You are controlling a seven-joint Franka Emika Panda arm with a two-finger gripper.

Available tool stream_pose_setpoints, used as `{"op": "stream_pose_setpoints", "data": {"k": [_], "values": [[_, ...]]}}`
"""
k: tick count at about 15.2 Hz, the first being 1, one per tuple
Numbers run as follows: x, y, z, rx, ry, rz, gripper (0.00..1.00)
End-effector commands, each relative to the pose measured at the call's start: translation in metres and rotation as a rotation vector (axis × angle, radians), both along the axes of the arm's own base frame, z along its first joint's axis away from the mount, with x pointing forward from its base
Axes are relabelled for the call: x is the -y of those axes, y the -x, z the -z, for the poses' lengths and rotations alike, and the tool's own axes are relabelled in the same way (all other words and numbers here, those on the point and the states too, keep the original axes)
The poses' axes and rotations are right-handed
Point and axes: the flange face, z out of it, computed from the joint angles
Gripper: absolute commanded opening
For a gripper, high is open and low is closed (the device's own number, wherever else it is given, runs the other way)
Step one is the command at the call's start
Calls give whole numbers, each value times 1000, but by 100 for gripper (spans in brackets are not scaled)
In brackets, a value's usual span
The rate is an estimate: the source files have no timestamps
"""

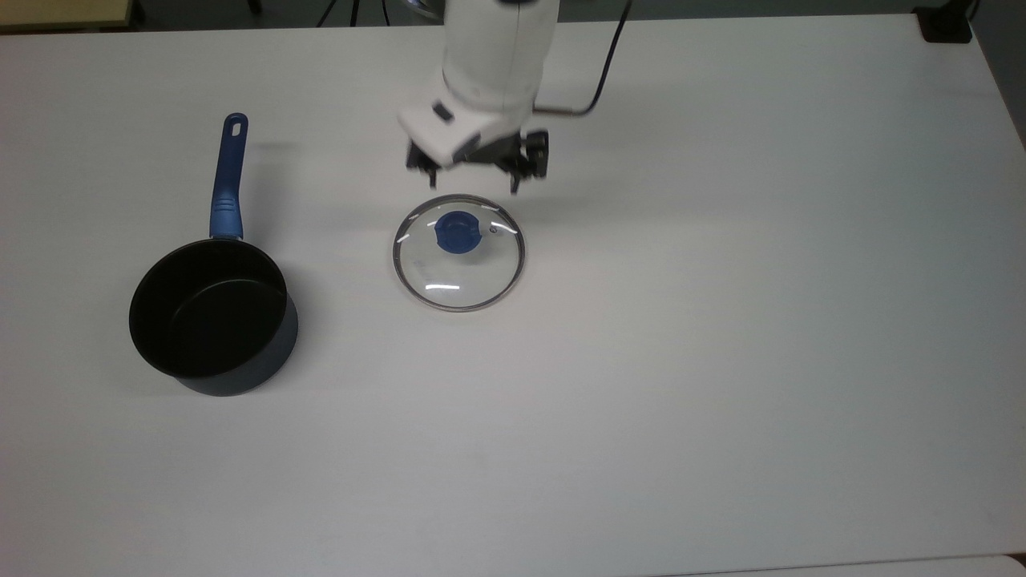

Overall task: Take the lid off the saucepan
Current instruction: 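Open the gripper and raise it off the lid knob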

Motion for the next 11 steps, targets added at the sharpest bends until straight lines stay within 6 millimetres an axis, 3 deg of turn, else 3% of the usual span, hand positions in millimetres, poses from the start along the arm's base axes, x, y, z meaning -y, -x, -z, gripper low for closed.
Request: {"op": "stream_pose_setpoints", "data": {"k": [1,4,7,11], "values": [[39,11,-78,42,17,89,100],[50,27,-112,54,1,117,100],[51,38,-128,49,-25,130,100],[55,38,-142,61,-81,156,100]]}}
